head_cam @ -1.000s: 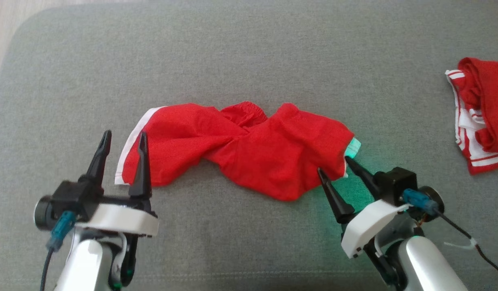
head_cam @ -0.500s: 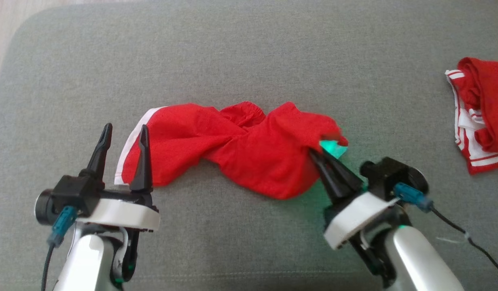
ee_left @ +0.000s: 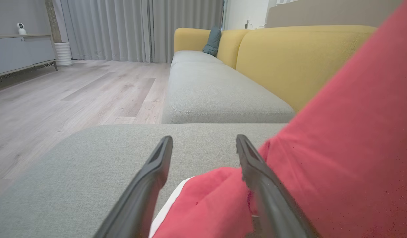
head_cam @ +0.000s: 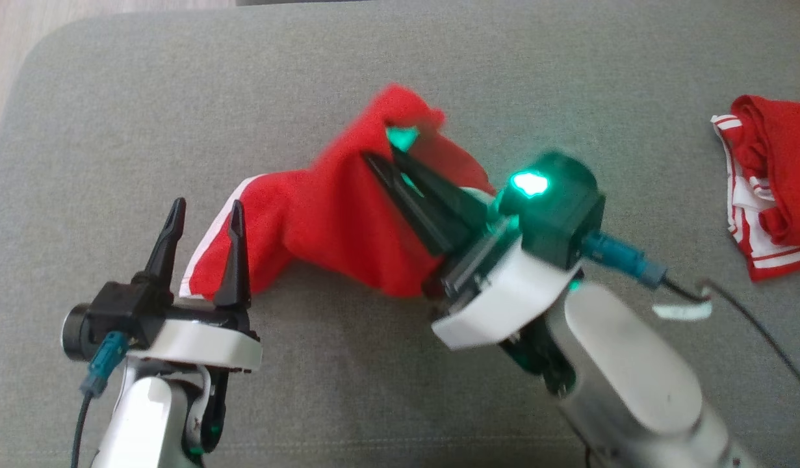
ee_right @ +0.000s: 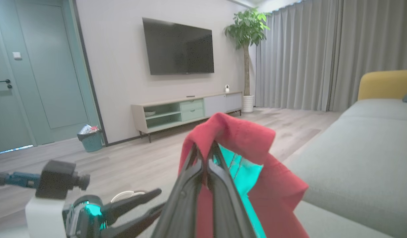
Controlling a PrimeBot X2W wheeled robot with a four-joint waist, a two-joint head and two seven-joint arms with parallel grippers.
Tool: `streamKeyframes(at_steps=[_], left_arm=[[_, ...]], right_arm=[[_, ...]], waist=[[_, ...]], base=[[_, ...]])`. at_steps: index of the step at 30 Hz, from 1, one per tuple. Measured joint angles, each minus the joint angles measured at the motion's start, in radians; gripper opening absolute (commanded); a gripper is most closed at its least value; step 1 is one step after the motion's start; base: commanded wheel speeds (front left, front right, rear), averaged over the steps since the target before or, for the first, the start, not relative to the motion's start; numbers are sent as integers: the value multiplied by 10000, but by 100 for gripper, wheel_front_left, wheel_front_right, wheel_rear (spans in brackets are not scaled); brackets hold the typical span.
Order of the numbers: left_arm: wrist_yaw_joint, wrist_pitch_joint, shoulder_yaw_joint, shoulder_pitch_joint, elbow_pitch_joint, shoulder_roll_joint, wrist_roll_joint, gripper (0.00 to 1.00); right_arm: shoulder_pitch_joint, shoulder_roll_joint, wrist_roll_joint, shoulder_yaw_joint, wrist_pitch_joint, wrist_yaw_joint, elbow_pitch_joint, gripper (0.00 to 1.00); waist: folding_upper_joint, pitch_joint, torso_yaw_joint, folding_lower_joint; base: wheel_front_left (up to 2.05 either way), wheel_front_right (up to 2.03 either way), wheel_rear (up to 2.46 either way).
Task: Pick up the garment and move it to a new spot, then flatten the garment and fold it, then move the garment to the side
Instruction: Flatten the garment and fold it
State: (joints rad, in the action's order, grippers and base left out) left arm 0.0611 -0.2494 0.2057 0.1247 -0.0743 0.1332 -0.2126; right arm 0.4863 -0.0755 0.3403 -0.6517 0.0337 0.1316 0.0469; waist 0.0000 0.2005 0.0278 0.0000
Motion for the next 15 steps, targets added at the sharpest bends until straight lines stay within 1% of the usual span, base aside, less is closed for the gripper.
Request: streamKeyframes(at_steps=[3, 6, 9, 13, 14, 15], left_arm=[[-35, 0, -6, 1, -2, -52, 19, 100], [-86, 0, -2, 0, -4, -82, 81, 100], [-96, 0, 6, 0, -10, -121, 88, 100], [-190, 0, 15, 3, -12, -142, 100, 100], [-190, 0, 15, 3, -12, -142, 100, 100], [-245, -2, 17, 4, -13, -151, 150, 100]], right_arm=[[781, 0, 366, -121, -449, 0, -127, 0], [1278, 10, 846, 79, -809, 0, -464, 0], [1401, 10, 1131, 550, -909, 0, -1340, 0], [1351, 8, 1175, 897, -913, 0, -2740, 0], [1351, 8, 1175, 897, -913, 0, -2740, 0], [1337, 10, 1175, 988, -926, 0, -3066, 0]], waist=[[0, 25, 30, 0], [0, 31, 56, 0], [0, 46, 82, 0], [0, 144, 68, 0], [0, 144, 68, 0], [0, 171, 56, 0]], base=[[0, 0, 0], [0, 0, 0], [0, 0, 0], [0, 0, 0], [0, 0, 0], [0, 0, 0]])
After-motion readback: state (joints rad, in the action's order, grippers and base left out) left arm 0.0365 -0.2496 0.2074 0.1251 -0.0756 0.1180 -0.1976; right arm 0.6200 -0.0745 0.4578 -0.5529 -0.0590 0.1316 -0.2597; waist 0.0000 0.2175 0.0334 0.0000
